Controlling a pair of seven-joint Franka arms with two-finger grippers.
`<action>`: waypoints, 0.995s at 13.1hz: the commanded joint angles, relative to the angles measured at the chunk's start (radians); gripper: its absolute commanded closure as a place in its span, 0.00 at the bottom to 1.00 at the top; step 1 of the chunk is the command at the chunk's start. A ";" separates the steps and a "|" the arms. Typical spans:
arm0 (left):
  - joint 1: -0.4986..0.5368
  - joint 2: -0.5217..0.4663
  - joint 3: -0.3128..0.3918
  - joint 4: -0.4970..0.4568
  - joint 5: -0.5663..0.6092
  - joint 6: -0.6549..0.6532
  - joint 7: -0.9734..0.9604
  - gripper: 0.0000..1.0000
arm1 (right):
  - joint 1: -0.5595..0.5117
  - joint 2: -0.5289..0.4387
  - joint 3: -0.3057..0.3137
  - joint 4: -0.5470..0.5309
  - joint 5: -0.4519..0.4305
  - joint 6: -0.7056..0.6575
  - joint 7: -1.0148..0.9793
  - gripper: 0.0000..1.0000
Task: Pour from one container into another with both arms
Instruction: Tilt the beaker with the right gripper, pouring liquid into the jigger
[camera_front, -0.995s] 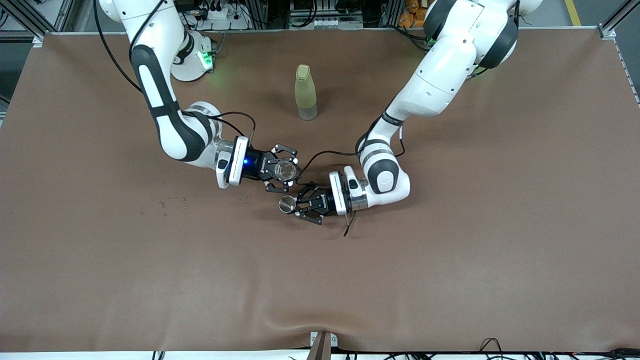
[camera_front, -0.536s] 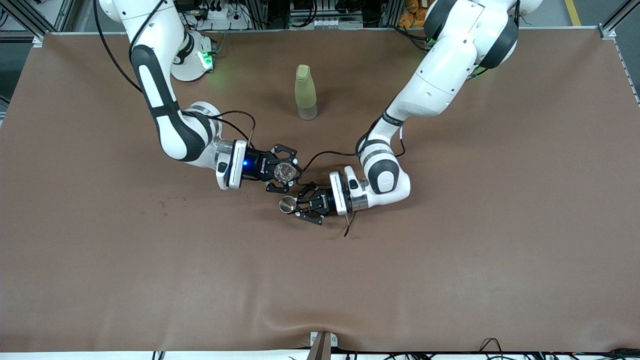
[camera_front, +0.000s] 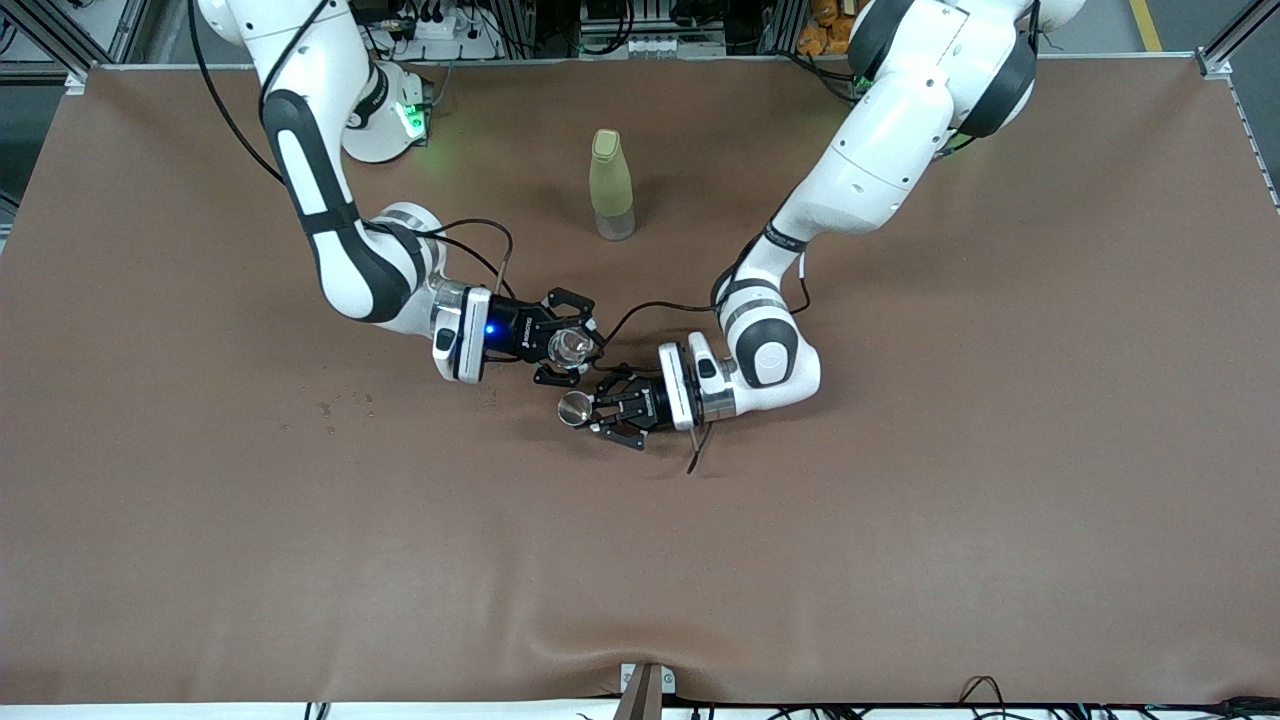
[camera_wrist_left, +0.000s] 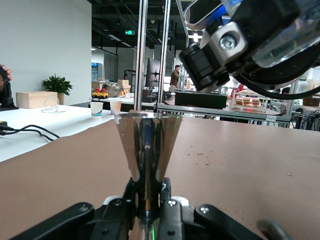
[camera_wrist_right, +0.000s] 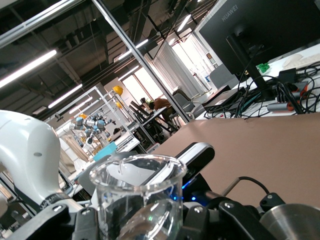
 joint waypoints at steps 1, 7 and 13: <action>0.002 -0.016 -0.005 -0.010 -0.014 0.000 0.020 1.00 | 0.015 -0.008 -0.003 -0.004 0.030 -0.001 0.078 1.00; 0.002 -0.018 -0.005 -0.030 -0.013 0.000 0.024 1.00 | 0.019 -0.014 -0.003 0.002 0.030 -0.001 0.256 1.00; 0.000 -0.019 -0.009 -0.046 -0.013 0.000 0.045 1.00 | 0.021 -0.014 -0.003 0.009 0.030 0.001 0.403 1.00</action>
